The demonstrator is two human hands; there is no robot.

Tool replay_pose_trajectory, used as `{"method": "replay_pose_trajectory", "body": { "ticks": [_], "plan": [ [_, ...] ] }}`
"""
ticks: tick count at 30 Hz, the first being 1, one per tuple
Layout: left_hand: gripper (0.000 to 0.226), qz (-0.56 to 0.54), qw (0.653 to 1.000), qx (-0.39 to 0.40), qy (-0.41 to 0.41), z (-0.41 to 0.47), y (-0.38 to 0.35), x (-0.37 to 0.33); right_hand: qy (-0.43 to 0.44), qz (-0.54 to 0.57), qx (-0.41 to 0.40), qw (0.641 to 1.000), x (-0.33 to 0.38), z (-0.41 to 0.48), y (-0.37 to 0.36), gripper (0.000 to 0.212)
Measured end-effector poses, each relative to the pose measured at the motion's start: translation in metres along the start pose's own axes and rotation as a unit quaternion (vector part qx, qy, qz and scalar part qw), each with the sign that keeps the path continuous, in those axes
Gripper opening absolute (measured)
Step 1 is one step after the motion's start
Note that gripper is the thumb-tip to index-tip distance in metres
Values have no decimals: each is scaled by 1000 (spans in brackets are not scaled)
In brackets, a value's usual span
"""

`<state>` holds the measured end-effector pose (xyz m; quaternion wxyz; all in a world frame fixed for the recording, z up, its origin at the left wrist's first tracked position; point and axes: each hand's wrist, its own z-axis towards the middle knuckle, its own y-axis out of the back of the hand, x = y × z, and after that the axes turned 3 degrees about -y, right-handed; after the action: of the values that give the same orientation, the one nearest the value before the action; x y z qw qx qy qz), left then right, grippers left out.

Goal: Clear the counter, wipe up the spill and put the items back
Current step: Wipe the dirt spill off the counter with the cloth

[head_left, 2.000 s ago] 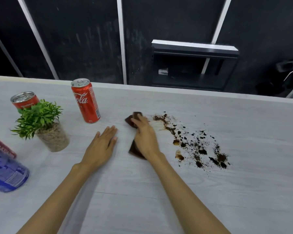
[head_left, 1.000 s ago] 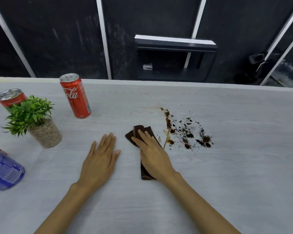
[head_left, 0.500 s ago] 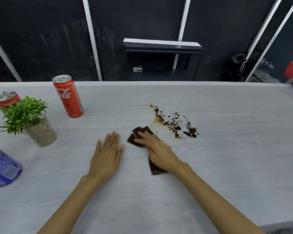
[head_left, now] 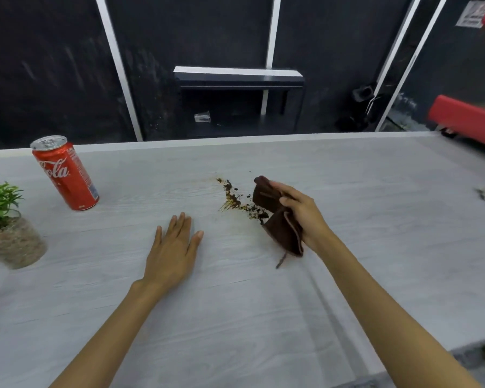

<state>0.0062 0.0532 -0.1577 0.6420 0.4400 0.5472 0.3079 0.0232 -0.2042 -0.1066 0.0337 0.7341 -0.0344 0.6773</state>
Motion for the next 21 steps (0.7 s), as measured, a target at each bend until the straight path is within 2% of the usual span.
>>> {"method": "replay_pose_trajectory", "body": {
  "ticks": [1,3,6,8,10,13,15,18,21],
  "plan": [
    [61,-1,1000,1,0,5,0,-1,-9,30,-24,999,6,2,17,44],
    [61,0,1000,2,2,14,0,-1,4,17,-79,997,13,7,50,45],
    [61,6,1000,0,3,24,-1,-1,33,-160,-145,976,8,13,85,47],
    [60,14,1000,-4,0,27,-2,-1,35,-294,-134,946,-10,19,93,47],
    [61,20,1000,-10,-6,28,-4,0,22,-397,-89,913,-29,24,87,45],
    [61,19,1000,-12,-13,28,-4,3,27,-553,-59,830,-43,30,82,53],
    [60,27,999,-14,-16,30,-3,7,19,-588,-83,804,-47,31,86,54],
    [59,26,999,-18,-14,34,0,13,2,-568,-101,817,-52,31,78,52],
    [60,15,1000,-14,-12,39,-1,14,30,-587,-95,804,-52,38,55,50]
  ]
}}
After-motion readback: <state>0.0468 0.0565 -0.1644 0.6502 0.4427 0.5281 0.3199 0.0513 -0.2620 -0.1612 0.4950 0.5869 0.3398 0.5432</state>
